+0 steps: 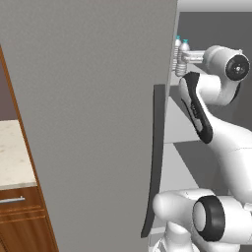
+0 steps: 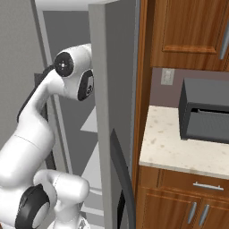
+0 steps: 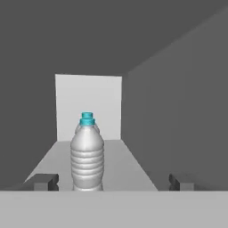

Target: Take the bottled waters from the counter and place them in the freezer to freeze. Close the freezer door after placing the bottles.

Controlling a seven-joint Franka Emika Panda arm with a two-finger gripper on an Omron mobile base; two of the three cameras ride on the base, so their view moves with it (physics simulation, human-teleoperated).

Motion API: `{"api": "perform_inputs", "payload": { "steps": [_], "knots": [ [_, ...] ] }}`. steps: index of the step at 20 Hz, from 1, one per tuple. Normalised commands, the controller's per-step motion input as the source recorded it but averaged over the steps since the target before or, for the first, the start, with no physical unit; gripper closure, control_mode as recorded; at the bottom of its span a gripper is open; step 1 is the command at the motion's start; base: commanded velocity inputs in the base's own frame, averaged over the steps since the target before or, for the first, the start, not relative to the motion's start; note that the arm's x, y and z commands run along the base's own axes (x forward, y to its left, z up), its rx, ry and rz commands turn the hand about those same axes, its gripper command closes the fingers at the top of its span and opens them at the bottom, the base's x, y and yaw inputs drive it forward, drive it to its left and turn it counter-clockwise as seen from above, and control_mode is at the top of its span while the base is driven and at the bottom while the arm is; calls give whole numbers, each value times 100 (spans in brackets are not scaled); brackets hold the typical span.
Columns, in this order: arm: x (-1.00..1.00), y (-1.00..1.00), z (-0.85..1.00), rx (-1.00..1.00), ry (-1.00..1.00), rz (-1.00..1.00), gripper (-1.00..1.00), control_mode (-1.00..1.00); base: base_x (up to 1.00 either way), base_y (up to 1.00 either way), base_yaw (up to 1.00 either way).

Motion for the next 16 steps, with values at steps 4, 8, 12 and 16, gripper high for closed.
{"api": "perform_inputs", "payload": {
  "steps": [4, 8, 12, 16],
  "knots": [
    [-99, -1, 53, 3, 0, -21, -100, -100, 0, 0, 0],
    [-100, 0, 25, 2, 0, -16, -100, -100, 0, 0, 0],
    [-100, 0, 2, 6, -1, -14, -100, -100, 0, 0, 0],
    [-100, 0, 0, 15, -4, -5, -100, -100, 0, 0, 0]
  ]
}}
